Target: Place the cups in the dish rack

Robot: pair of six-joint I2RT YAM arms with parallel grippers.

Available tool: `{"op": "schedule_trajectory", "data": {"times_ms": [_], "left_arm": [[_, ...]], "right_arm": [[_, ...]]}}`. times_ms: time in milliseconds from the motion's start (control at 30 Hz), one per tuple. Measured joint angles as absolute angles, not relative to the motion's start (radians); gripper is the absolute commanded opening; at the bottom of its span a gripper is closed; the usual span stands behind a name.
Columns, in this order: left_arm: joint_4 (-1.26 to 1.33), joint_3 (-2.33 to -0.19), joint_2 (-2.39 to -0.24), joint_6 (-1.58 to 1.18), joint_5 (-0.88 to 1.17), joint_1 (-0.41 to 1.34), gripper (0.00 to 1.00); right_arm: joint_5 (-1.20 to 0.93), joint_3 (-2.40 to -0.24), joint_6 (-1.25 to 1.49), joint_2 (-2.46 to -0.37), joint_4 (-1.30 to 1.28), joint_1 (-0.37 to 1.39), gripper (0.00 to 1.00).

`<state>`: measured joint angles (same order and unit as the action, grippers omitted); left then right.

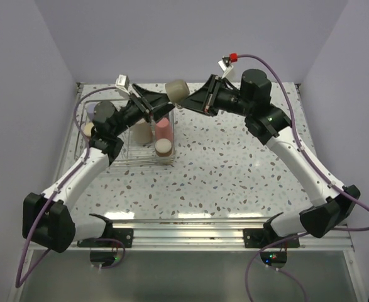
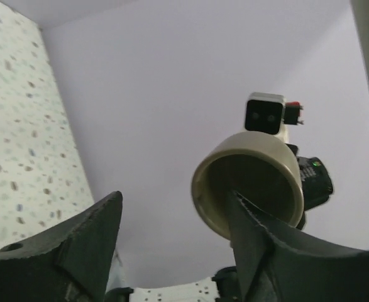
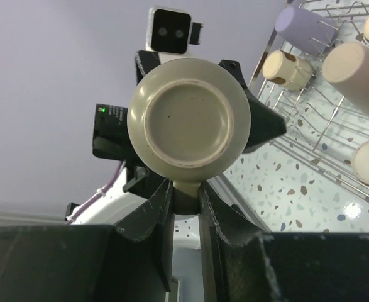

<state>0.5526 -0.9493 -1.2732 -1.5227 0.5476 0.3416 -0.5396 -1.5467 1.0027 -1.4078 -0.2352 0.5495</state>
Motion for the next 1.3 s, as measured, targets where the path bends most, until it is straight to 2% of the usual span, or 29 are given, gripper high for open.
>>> {"op": "schedule_trajectory", "data": {"times_ms": [33,133,300,467,567,900,1300], "left_arm": [[0.482,-0.97,-1.262,-1.489,0.548,0.323,0.76],[0.238,-1.056,-1.225,-1.366,0.55,0.245,0.81],[-0.143,-1.195,-1.172,-1.142,0.507,0.132,0.83],[-0.482,-1.298,-1.116,-0.935,0.336,0.091,0.86],[-0.615,-1.321,-1.07,-0.858,0.236,0.091,0.86],[-0.813,-1.345,-0.939,-0.746,0.012,0.09,0.86],[-0.856,-1.303,-0.884,-0.737,-0.011,0.09,0.85]], "right_arm": [[-0.536,-1.562,0.997,-1.413,-0.247,0.548,0.0],[-0.521,-1.604,0.982,-1.424,-0.275,0.547,0.0],[-0.505,-1.699,0.935,-1.471,-0.329,0.551,0.0],[-0.376,-1.952,0.764,-1.611,-0.551,0.631,0.0],[-0.329,-2.03,0.687,-1.68,-0.627,0.707,0.0],[-0.139,-2.157,0.489,-1.938,-0.827,0.885,0.0],[-0.031,-2.237,0.389,-2.107,-0.868,0.923,0.0]]}}
